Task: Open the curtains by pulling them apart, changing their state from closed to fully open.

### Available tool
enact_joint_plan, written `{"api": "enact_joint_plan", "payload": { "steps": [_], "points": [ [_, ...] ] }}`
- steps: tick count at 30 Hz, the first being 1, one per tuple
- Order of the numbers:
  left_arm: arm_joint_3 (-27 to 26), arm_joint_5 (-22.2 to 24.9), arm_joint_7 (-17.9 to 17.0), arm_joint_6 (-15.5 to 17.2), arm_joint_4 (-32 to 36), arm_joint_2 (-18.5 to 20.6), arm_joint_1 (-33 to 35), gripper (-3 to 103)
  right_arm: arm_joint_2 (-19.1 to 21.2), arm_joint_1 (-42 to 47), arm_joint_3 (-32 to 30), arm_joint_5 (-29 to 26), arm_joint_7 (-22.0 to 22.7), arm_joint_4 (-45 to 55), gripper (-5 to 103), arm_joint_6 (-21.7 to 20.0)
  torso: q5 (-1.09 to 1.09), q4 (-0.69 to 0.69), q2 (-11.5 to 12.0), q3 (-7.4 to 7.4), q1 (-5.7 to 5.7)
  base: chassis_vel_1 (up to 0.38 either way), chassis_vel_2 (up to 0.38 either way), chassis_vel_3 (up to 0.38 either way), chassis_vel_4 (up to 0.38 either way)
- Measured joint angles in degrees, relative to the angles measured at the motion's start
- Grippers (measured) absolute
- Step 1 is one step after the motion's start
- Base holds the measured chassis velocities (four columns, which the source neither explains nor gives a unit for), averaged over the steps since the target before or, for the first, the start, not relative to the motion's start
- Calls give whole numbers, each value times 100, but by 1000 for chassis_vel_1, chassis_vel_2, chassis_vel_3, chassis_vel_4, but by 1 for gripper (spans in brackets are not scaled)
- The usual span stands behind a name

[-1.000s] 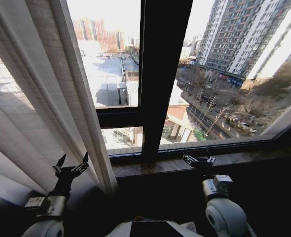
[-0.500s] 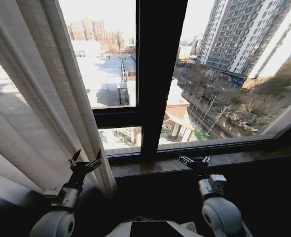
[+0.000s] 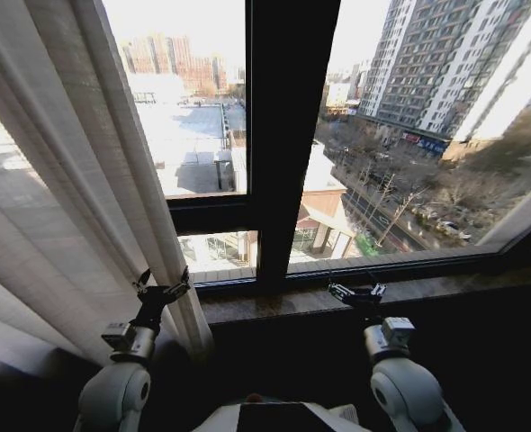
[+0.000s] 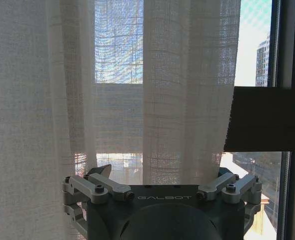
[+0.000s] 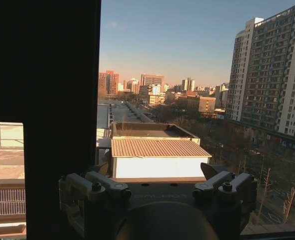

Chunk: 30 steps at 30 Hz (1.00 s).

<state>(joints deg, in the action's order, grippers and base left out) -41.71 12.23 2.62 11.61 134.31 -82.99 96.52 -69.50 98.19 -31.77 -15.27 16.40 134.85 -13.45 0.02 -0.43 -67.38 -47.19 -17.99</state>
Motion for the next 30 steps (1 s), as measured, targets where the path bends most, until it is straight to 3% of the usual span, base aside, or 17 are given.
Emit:
{"api": "enact_joint_plan", "payload": {
  "steps": [4, 8, 11, 14, 16, 17, 20, 30],
  "points": [
    [-109, 16, -134, -34, -29, 16, 15, 100, -7, -66, 62, 3, -8, -55, 100, 0, 0, 0, 0, 0, 0, 0, 0, 0, 0],
    [-37, -44, -546, -7, 30, -22, 12, 100, -27, -75, 115, 13, -20, -72, 100, 0, 0, 0, 0, 0, 0, 0, 0, 0, 0],
    [172, -298, -1000, 16, 132, -173, -1, 100, -27, -85, 116, 18, -27, -80, 100, 0, 0, -1, 0, 0, 0, 0, 0, 0, 0],
    [254, -496, -1192, 17, 153, -241, 6, 100, -29, -83, 114, 22, -32, -84, 100, 2, 0, 0, 0, 1, 0, 0, 0, 0, 0],
    [375, -691, -1573, 30, 196, -317, 35, 100, -50, -66, 121, 35, -71, -98, 100, 40, 0, -1, 0, 0, 0, 0, 0, 0, 0],
    [375, -691, -1573, 30, 196, -317, 35, 100, -50, -66, 121, 35, -71, -98, 100, 40, 0, -1, 0, 0, 0, 0, 0, 0, 0],
    [515, -899, -2144, 86, 268, -389, 66, 100, -73, -71, 186, 117, -124, -139, 100, 97, 0, -1, 0, 1, 0, 0, 0, 0, 0],
    [536, -1088, -2278, 19, 213, -401, 81, 100, -89, -119, 310, 152, -129, -179, 100, 108, 0, -1, 0, 1, 0, 0, 0, 0, 0]
  ]
}}
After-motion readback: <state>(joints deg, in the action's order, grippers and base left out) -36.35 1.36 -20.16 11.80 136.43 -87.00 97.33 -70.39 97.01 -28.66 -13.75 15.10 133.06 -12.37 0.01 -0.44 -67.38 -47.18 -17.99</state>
